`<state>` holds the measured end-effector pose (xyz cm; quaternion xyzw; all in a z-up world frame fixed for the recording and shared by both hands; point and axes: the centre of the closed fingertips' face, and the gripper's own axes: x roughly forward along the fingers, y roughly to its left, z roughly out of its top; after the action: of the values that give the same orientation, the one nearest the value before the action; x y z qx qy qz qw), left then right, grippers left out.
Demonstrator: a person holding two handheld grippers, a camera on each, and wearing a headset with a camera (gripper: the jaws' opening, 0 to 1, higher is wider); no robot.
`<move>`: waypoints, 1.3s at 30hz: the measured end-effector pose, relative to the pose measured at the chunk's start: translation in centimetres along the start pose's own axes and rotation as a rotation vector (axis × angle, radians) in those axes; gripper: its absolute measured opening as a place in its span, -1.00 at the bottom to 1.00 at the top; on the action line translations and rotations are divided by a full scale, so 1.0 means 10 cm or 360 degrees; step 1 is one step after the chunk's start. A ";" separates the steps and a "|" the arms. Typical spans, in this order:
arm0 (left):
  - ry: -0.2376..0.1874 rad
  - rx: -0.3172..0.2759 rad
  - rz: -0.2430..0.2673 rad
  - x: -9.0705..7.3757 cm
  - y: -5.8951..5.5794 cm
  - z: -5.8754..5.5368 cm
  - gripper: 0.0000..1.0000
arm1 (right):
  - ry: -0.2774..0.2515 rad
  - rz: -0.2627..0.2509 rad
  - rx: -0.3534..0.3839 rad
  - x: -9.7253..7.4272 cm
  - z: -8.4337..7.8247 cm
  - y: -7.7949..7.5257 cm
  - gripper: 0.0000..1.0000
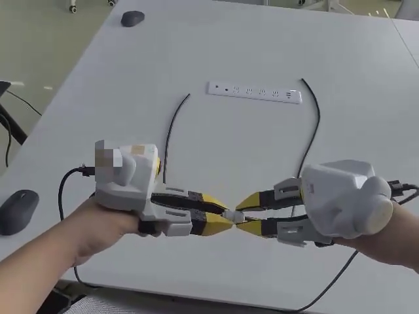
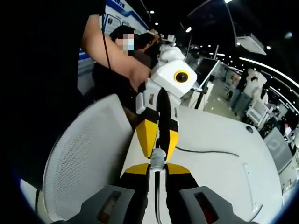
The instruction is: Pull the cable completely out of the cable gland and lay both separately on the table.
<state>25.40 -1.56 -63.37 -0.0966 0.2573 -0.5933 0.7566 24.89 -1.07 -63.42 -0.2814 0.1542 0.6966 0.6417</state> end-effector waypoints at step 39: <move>0.0012 0.0300 -0.0002 -0.03 -0.07 0.05 -0.70 | -0.0475 0.0543 0.1238 -0.02 0.13 0.04 -0.84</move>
<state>24.96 -1.58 -62.57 -0.0228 0.2032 -0.6159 0.7609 24.24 -0.52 -62.29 0.1139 0.3545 0.7156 0.5910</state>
